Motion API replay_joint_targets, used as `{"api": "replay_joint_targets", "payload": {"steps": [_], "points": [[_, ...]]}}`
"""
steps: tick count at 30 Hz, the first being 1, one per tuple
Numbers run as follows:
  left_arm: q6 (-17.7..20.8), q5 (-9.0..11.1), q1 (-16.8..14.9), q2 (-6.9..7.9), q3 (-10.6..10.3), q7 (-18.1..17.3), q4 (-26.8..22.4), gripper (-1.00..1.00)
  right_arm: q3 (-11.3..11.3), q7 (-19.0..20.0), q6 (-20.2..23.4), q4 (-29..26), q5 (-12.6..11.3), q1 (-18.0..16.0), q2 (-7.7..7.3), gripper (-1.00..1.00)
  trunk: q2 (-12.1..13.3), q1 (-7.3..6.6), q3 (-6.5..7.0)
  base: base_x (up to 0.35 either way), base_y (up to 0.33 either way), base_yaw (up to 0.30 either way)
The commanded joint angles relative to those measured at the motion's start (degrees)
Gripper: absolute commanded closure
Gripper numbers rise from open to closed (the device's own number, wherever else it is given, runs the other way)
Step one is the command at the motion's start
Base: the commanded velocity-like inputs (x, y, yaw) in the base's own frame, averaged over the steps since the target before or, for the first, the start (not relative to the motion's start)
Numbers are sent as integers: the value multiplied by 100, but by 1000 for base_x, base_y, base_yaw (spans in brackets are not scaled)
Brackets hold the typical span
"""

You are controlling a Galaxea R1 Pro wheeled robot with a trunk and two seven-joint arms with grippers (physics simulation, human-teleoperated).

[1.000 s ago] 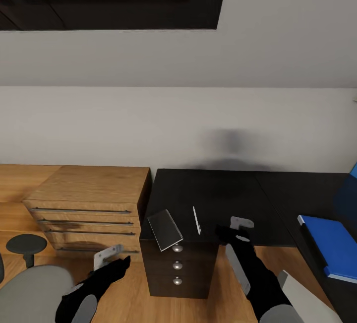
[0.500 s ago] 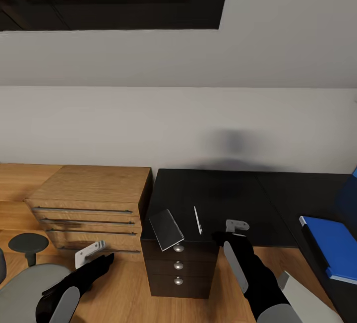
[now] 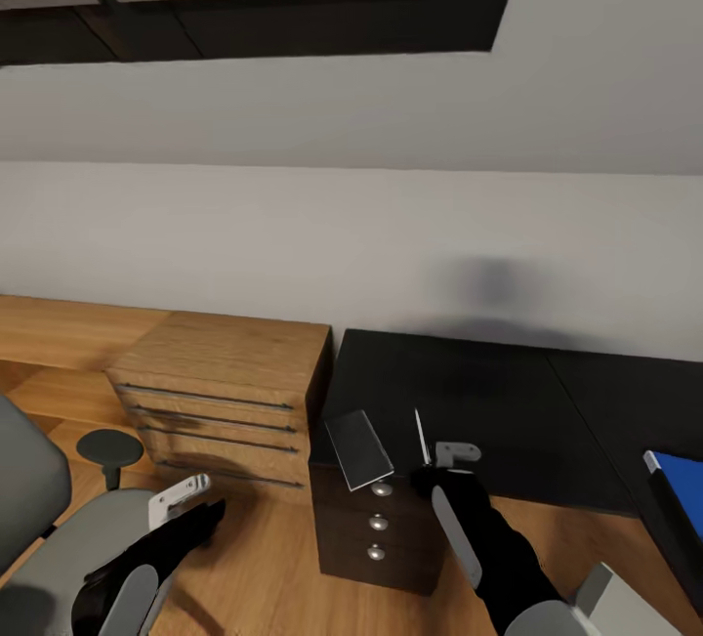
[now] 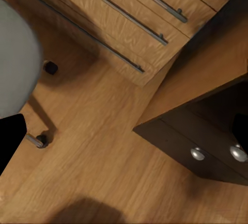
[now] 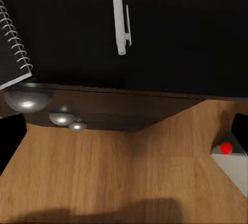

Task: In the bedroom, organize the workspace by keeping the computer under the desk, ensuring the monitor is on the desk, placing the keyboard on the desk next to the monitor, placing the mouse on the desk next to the keyboard, moving the folder from the swivel chair onto the desk next to the mouse, stacking the notebook on top of the folder with the pen on top of the notebook, and positioning the swivel chair next to the desk.

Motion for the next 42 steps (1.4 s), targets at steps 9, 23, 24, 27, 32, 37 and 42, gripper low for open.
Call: {"api": "replay_joint_targets", "payload": {"steps": [9,23,24,27,32,37,42], "points": [[12,54,-6,2,-47,58,1,-100,128,-56,-132,46,-38,-5,-61,-100,-7,1,-31,164,0,99],[5,44,-6,2,-58,61,7,-100,114,-56,-295,168,-58,-6,-274,-100,-7,1,-33,146,0,6],[7,43,-6,2,-59,59,8,-100,113,-56,-297,171,-55,-6,-275,-100,-7,1,-33,206,0,0],[10,44,-6,2,-59,61,10,-100,110,-56,-302,178,-48,-7,-281,-100,-7,1,-33,118,0,0],[11,41,-6,-2,-59,60,11,-100,109,-56,-309,202,-44,-5,-280,-100,-7,1,-33,45,0,0],[12,41,-6,-1,-59,59,11,-100,108,-56,-311,220,-43,-8,-286,-100,-7,1,-33,34,0,0],[-22,16,-103,-98,-158,44,-86,-100,111,-107,-360,141,-25,-22,-192,-100,-7,1,-33,72,0,0]]}}
